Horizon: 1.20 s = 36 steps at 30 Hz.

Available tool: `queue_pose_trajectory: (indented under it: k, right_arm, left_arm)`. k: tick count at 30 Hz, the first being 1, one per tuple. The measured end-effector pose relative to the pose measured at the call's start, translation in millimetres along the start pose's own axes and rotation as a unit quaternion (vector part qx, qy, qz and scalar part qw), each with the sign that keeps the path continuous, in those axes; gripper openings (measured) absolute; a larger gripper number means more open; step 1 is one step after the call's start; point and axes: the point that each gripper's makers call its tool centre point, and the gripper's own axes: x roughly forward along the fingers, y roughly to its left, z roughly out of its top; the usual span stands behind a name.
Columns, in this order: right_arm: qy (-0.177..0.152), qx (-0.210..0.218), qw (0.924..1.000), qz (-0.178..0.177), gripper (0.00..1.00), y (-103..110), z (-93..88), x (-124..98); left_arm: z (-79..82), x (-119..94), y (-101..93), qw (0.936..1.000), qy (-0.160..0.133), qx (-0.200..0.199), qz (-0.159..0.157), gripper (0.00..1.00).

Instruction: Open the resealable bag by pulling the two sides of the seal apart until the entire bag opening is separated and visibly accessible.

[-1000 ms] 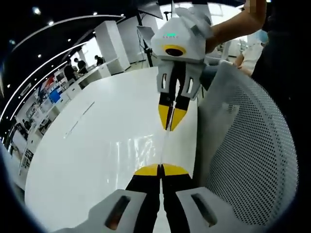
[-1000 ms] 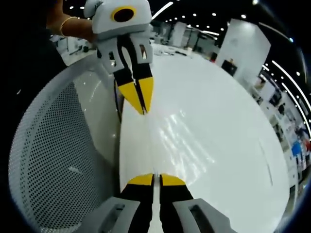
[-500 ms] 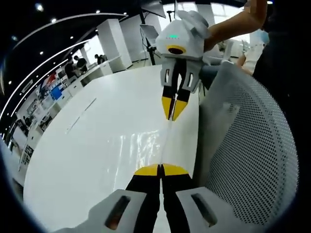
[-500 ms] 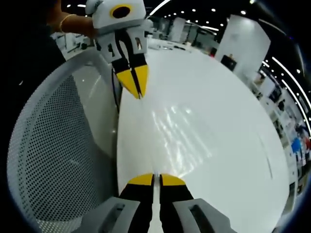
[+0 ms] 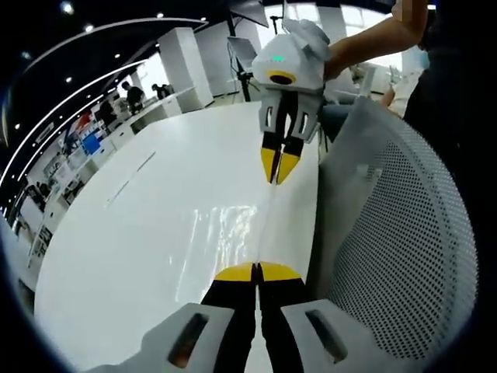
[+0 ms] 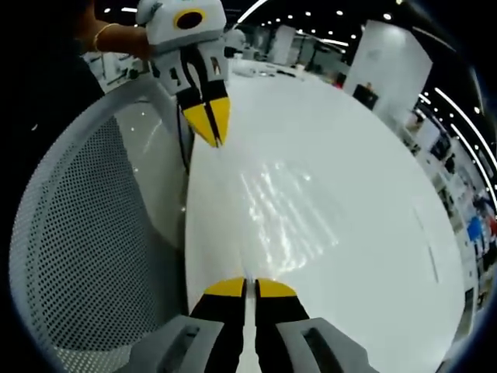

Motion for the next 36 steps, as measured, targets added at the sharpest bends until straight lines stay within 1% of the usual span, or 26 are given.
queue_pose_trajectory:
  k: [1, 5, 7, 8, 9, 11, 12, 13, 14, 16, 20, 23, 27, 29, 36]
  right_arm:
    - [0.001, 0.003, 1.0, 0.001, 0.0, -1, -3.5, 0]
    - [0.002, 0.005, 1.0, 0.004, 0.0, -1, -6.1, 1]
    - [0.001, 0.007, 1.0, 0.006, 0.0, -1, -6.5, 1]
    - [0.006, 0.018, 0.9998, 0.004, 0.0, 1, -8.0, 2]
    - [0.01, 0.034, 0.9993, 0.011, 0.0, 5, -10.6, 5]
    - [0.013, 0.043, 0.9989, 0.015, 0.01, 7, -10.2, 5]
    - [0.015, 0.057, 0.9981, 0.016, 0.02, 8, -9.3, 5]
    - [0.011, 0.067, 0.9975, 0.018, 0.04, 8, -6.8, 5]
    - [-0.014, 0.08, 0.9966, 0.014, 0.07, 7, 3.0, 5]
    - [-0.033, 0.09, 0.9952, 0.022, 0.08, 9, 13.5, 2]
    - [-0.047, 0.089, 0.9948, 0.017, 0.07, 7, 24.3, -1]
    - [-0.059, 0.098, 0.9933, 0.016, 0.06, 5, 30.0, -2]
    - [-0.057, 0.102, 0.993, 0.016, 0.05, 4, 28.1, 3]
    - [-0.053, 0.102, 0.9932, 0.018, 0.05, 5, 26.0, 7]
    - [-0.051, 0.1, 0.9933, 0.027, 0.04, 10, 27.5, 15]
  left_arm:
    - [-1.7, 0, -0.7, 1.0, 0.0, -0.001, -0.002, 0.0]
    - [-8.5, -3, 0.9, 0.9999, 0.002, -0.011, 0.002, 0.0]
    - [-10.0, -3, -1.8, 0.9999, 0.003, -0.014, 0.0, 0.0]
    - [-9.9, -2, -3.1, 0.9999, 0.005, -0.015, -0.001, 0.0]
    - [-9.9, -1, -4.4, 0.9999, 0.005, -0.015, -0.004, 0.0]
    - [-10.7, -2, -4.4, 0.9998, 0.004, -0.02, -0.005, 0.0]
    - [-10.5, -2, -4.3, 0.9998, 0.002, -0.021, -0.005, 0.0]
    - [-10.6, -2, -4.6, 0.9998, 0.002, -0.021, -0.006, 0.0]
    - [-10.5, -2, -5.9, 0.9998, 0.002, -0.02, -0.009, 0.0]
    - [-12.2, -1, -6.9, 0.9998, 0.007, -0.017, -0.01, 0.0]
    - [-11.7, 1, -10.2, 0.9998, 0.006, -0.016, -0.013, 0.0]
    - [-10.7, 1, -13.1, 0.9998, 0.005, -0.012, -0.016, 0.0]
    - [-8.3, 0, -14.8, 0.9999, 0.001, 0.007, -0.015, 0.0]
    - [-6.3, -1, -15.3, 0.9998, -0.003, 0.008, -0.018, 0.0]
    - [-3.9, -2, -13.5, 0.9997, -0.007, 0.015, -0.017, 0.0]
